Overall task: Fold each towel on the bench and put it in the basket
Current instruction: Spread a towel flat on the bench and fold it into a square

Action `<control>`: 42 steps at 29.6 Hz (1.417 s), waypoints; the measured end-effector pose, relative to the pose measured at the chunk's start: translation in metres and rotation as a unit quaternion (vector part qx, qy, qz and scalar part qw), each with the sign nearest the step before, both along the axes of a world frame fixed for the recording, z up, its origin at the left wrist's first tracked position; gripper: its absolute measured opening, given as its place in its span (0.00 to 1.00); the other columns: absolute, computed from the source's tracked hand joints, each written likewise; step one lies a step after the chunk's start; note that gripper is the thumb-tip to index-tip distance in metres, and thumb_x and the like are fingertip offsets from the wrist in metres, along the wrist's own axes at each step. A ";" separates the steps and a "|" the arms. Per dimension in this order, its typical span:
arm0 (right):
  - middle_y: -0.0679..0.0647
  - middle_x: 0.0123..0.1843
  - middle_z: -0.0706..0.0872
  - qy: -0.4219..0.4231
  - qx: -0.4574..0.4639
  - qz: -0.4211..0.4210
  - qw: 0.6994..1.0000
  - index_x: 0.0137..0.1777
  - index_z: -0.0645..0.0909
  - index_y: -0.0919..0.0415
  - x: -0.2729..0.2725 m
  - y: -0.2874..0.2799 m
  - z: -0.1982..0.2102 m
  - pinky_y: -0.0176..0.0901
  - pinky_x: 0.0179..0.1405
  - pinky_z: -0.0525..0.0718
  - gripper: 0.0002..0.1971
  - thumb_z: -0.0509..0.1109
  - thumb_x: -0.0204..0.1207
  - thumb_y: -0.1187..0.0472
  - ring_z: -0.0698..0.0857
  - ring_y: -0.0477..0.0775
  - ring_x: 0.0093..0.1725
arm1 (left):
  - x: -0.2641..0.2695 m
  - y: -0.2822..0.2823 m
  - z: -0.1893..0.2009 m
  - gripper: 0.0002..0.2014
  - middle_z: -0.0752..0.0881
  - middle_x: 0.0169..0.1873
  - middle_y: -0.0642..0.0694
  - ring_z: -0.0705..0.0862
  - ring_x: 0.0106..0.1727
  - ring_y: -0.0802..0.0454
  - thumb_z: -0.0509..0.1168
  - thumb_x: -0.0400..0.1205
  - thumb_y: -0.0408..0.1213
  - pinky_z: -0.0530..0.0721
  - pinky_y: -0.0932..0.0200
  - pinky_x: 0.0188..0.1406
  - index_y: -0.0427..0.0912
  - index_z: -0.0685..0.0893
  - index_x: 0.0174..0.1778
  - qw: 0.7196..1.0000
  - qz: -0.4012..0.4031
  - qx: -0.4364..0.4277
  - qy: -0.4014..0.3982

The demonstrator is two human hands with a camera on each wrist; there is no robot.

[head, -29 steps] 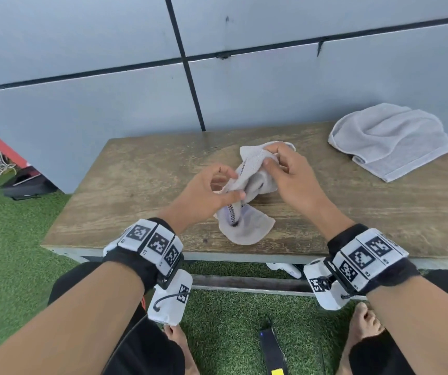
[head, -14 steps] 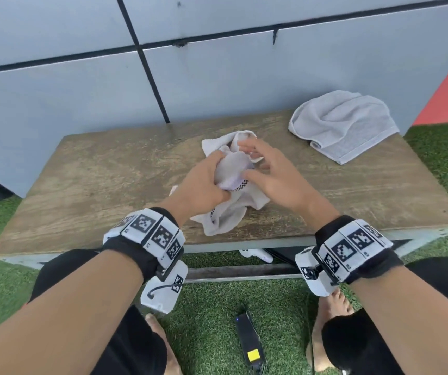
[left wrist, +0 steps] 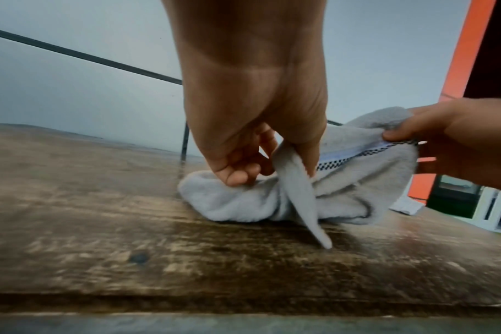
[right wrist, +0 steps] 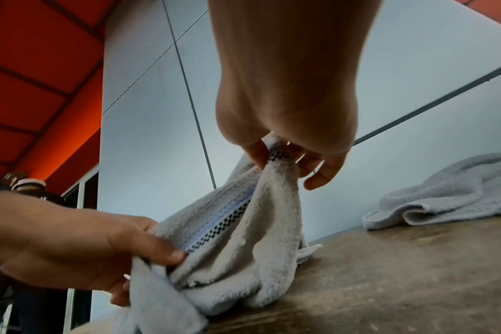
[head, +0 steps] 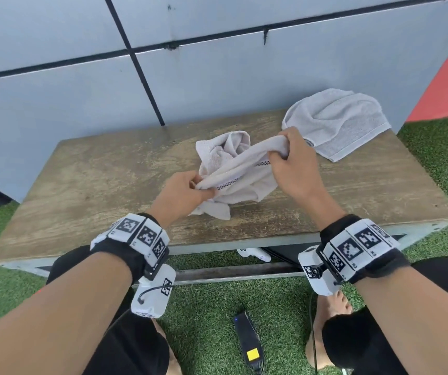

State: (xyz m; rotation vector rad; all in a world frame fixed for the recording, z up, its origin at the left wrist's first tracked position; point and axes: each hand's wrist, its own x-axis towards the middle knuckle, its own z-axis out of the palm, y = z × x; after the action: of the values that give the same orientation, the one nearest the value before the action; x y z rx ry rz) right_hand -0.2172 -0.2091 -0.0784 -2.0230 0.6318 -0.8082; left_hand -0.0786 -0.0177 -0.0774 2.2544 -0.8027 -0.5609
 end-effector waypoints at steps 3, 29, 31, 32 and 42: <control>0.49 0.39 0.79 0.026 -0.013 -0.008 1.000 0.51 0.73 0.57 -0.002 0.001 0.000 0.38 0.31 0.70 0.05 0.64 0.79 0.66 0.74 0.44 0.35 | 0.002 0.004 0.002 0.14 0.82 0.32 0.47 0.74 0.29 0.56 0.72 0.82 0.45 0.69 0.66 0.27 0.35 0.85 0.44 1.000 0.027 -0.013 0.004; 0.46 0.41 0.85 0.044 -0.037 0.028 0.998 0.48 0.82 0.55 -0.046 0.038 0.055 0.23 0.33 0.74 0.06 0.74 0.78 0.66 0.81 0.41 0.38 | -0.010 0.082 0.065 0.11 0.74 0.30 0.50 0.71 0.31 0.51 0.67 0.85 0.39 0.65 0.59 0.28 0.44 0.73 0.38 0.994 0.045 0.026 -0.093; 0.45 0.42 0.86 0.054 -0.036 0.032 0.997 0.49 0.84 0.54 -0.050 0.039 0.061 0.22 0.34 0.75 0.05 0.76 0.77 0.64 0.81 0.38 0.37 | -0.006 0.094 0.071 0.15 0.73 0.25 0.52 0.71 0.29 0.51 0.66 0.86 0.40 0.65 0.63 0.25 0.45 0.75 0.33 0.995 0.045 0.001 -0.093; 0.46 0.41 0.86 0.064 -0.043 0.035 0.996 0.49 0.85 0.54 -0.051 0.040 0.064 0.22 0.33 0.75 0.05 0.77 0.77 0.62 0.81 0.37 0.36 | -0.004 0.099 0.072 0.18 0.71 0.23 0.52 0.69 0.27 0.52 0.66 0.86 0.41 0.64 0.64 0.23 0.46 0.74 0.30 0.995 0.050 -0.012 -0.086; 0.46 0.31 0.80 0.227 -0.060 0.115 0.965 0.34 0.82 0.49 -0.035 0.041 0.077 0.41 0.34 0.71 0.12 0.78 0.77 0.60 0.75 0.46 0.32 | 0.022 0.111 0.066 0.16 0.91 0.42 0.41 0.88 0.41 0.40 0.65 0.86 0.49 0.86 0.53 0.42 0.40 0.88 0.49 0.985 0.049 -0.155 0.058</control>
State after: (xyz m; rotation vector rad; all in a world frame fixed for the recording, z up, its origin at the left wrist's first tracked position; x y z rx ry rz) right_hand -0.2521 -0.1677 -0.0018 -2.3636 0.5918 -0.2471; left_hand -0.0566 0.0931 -0.0119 1.9445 -0.6670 -0.4807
